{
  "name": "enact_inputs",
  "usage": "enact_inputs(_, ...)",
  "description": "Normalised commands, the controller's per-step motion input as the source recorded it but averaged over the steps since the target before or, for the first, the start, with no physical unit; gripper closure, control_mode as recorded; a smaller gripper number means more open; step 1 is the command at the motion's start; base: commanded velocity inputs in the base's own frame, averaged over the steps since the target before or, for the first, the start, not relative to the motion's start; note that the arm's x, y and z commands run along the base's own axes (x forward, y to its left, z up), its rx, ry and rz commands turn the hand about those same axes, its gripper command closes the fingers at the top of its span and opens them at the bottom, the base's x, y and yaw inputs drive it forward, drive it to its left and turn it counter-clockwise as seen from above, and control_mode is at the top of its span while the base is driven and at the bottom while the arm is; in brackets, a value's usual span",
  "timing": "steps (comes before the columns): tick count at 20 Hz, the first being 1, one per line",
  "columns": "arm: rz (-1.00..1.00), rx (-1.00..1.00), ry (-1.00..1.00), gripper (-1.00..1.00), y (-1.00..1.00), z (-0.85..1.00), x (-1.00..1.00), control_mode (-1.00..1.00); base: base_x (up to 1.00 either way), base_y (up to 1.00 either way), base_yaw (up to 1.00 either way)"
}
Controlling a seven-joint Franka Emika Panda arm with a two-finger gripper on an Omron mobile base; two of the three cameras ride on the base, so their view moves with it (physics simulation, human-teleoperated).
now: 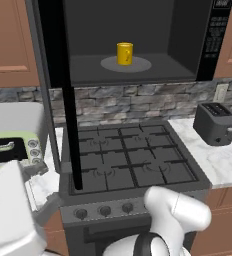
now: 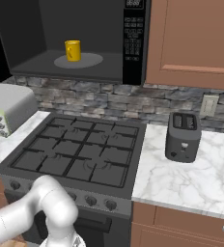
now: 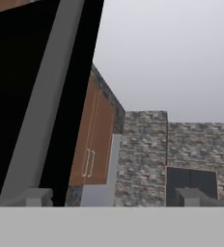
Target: Pick the mug from the counter and place it inside the microwave. Then close the microwave.
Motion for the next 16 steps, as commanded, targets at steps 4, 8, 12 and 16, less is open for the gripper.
enact_inputs(4,-0.07,0.0,0.0,-1.0,0.61,0.0,-0.48,-1.0,0.0,0.0,0.0)
enact_inputs(8,-0.05,0.0,0.0,-1.0,0.26,-0.16,0.04,-1.0,0.0,0.0,0.0)
enact_inputs(12,-0.04,0.0,0.0,-1.0,0.01,-0.34,0.33,-1.0,0.0,0.0,0.0)
enact_inputs(16,-0.04,0.0,0.0,-1.0,0.0,-0.4,0.39,-1.0,0.0,0.0,0.0)
